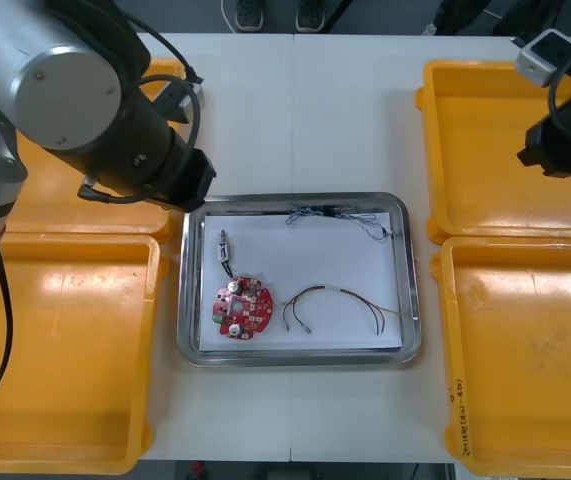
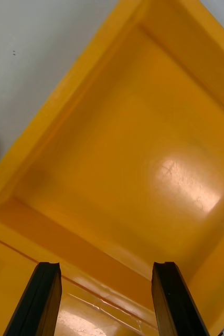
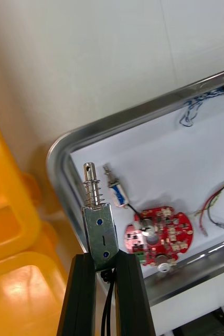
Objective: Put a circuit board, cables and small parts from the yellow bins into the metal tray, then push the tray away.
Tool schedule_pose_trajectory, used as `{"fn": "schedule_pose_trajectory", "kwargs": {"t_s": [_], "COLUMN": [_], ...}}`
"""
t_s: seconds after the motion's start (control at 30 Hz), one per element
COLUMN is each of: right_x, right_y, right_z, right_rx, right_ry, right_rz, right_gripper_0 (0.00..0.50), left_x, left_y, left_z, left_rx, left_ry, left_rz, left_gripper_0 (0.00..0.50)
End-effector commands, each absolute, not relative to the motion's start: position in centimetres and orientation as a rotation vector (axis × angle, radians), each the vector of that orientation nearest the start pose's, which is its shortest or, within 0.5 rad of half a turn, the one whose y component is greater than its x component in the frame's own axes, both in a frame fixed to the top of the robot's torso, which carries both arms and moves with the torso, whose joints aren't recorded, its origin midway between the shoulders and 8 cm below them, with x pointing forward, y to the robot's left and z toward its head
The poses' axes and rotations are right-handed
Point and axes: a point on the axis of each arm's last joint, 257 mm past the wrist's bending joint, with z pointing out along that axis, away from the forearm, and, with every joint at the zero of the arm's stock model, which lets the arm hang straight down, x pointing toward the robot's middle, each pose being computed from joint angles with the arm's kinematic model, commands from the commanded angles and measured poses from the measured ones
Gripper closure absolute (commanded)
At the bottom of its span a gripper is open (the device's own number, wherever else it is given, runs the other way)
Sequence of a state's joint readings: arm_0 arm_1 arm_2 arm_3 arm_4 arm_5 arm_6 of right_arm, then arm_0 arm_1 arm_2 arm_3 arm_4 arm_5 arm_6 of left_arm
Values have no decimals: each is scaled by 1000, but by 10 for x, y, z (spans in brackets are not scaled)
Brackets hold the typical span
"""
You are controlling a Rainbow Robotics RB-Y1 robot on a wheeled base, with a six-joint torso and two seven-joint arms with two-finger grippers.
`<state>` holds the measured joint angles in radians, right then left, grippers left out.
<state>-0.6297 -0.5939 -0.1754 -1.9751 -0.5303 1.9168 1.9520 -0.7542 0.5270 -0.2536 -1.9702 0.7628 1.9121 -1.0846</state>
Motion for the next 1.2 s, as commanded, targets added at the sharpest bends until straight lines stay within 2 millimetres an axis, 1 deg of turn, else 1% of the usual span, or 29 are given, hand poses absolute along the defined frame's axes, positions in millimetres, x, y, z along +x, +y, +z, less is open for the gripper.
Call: {"fn": "schedule_pose_trajectory", "kwargs": {"t_s": [0.03, 0.07, 0.13, 0.27, 0.4, 0.5, 0.53, 0.6, 0.63, 0.67, 0.77, 0.9, 0.97, 1.13, 1.2], "right_x": [481, 477, 473, 460, 447, 437, 435, 425, 425, 418, 409, 401, 394, 378, 375], "right_y": [-359, -367, -375, -395, -407, -412, -412, -413, -413, -411, -406, -402, -401, -394, -391], "right_z": [-59, -60, -63, -74, -87, -98, -99, -109, -109, -115, -123, -128, -135, -147, -151], "right_rx": [-604, -579, -555, -489, -442, -424, -418, -367, -367, -320, -256, -196, -134, -53, -20], "right_ry": [2345, 2351, 2358, 2390, 2419, 2442, 2444, 2465, 2465, 2476, 2492, 2505, 2517, 2533, 2538], "right_rz": [-333, -334, -333, -329, -327, -335, -336, -317, -317, -275, -213, -170, -151, -123, -102], "right_gripper_0": [0, 0, 0, 0, 0, 0, 0, 0, 0, 0, 0, 0, 0, 0, 0], "left_x": [453, 452, 451, 446, 443, 444, 445, 447, 447, 447, 449, 455, 459, 467, 469], "left_y": [88, 83, 78, 65, 56, 50, 49, 45, 45, 42, 40, 38, 36, 38, 38], "left_z": [-120, -124, -129, -144, -159, -169, -171, -178, -178, -182, -189, -197, -203, -217, -220], "left_rx": [532, 547, 561, 601, 614, 615, 610, 600, 600, 600, 597, 585, 576, 560, 550], "left_ry": [2543, 2540, 2542, 2552, 2577, 2592, 2594, 2606, 2606, 2605, 2604, 2602, 2602, 2608, 2610], "left_rz": [-174, -172, -172, -172, -183, -193, -195, -204, -204, -209, -191, -184, -193, -179, -182], "left_gripper_0": [498, 498, 499, 498, 498, 500, 498, 500, 500, 497, 497, 498, 498, 498, 498]}}
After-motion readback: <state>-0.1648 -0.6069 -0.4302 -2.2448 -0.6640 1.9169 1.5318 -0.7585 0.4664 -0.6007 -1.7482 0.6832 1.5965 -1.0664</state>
